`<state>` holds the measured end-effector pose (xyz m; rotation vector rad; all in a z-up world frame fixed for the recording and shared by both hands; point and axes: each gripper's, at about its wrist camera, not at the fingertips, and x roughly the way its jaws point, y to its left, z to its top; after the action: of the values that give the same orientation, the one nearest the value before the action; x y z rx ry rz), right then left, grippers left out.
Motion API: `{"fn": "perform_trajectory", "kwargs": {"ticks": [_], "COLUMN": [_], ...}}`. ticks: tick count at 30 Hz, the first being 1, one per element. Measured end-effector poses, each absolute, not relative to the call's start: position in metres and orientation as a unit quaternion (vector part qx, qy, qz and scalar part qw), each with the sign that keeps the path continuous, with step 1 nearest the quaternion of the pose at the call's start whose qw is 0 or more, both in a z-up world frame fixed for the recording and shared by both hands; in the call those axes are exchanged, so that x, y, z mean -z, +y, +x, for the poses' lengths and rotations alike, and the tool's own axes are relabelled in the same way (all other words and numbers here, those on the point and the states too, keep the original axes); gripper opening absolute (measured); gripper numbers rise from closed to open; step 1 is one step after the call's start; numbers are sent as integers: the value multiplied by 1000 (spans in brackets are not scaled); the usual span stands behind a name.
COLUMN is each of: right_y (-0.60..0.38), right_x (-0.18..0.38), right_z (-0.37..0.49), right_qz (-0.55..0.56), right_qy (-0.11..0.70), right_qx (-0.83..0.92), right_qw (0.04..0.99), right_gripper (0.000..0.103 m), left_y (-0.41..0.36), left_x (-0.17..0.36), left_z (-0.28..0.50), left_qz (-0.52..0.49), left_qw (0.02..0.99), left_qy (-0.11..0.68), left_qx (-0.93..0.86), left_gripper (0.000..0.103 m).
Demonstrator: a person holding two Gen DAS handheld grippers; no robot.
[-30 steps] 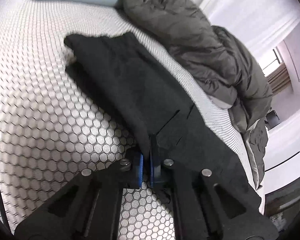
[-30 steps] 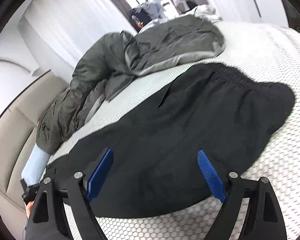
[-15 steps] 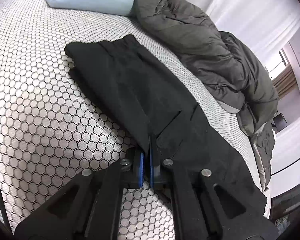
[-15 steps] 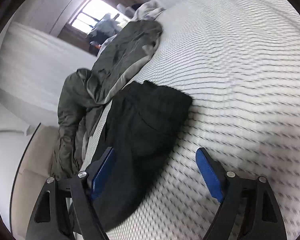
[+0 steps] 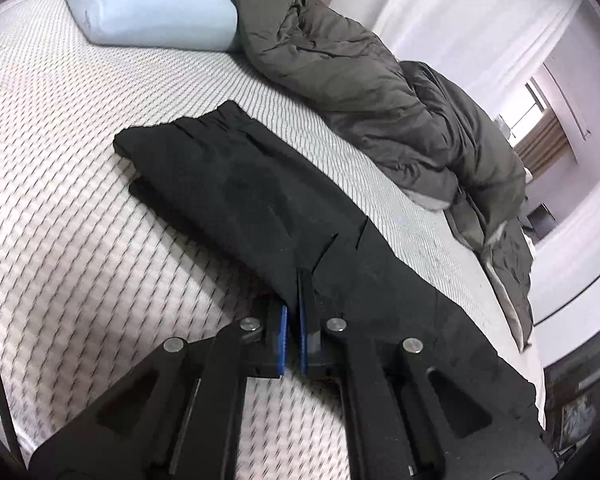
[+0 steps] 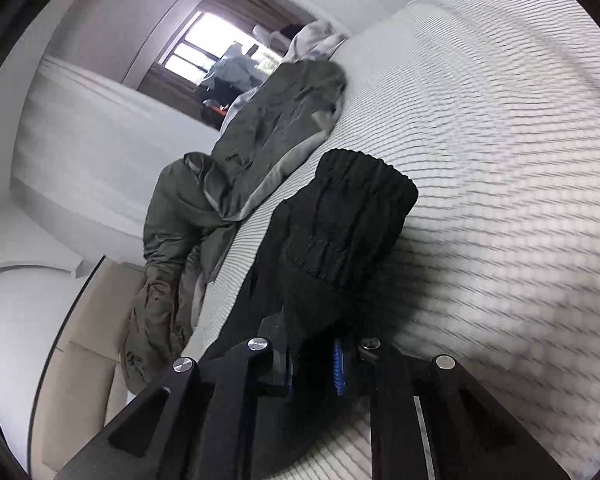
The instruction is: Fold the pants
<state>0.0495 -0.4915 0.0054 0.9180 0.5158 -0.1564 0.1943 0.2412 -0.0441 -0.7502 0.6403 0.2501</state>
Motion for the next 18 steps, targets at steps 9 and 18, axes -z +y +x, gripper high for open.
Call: {"fn": "perform_trajectory", "kwargs": {"ticks": [9, 18], "right_y": [-498, -508], "right_x": [11, 25], "right_z": [-25, -16], "right_qz": [448, 458], "right_qy": [253, 269], "right_qx": [95, 78], "right_qw": [852, 843], "right_gripper": [13, 15], "left_y": [226, 207], "left_x": [60, 54], "left_z": [142, 111], "left_qz": [-336, -325], "left_qw": [875, 875], "left_qy": [330, 325], "left_qx": [-110, -149], "left_gripper": [3, 26]}}
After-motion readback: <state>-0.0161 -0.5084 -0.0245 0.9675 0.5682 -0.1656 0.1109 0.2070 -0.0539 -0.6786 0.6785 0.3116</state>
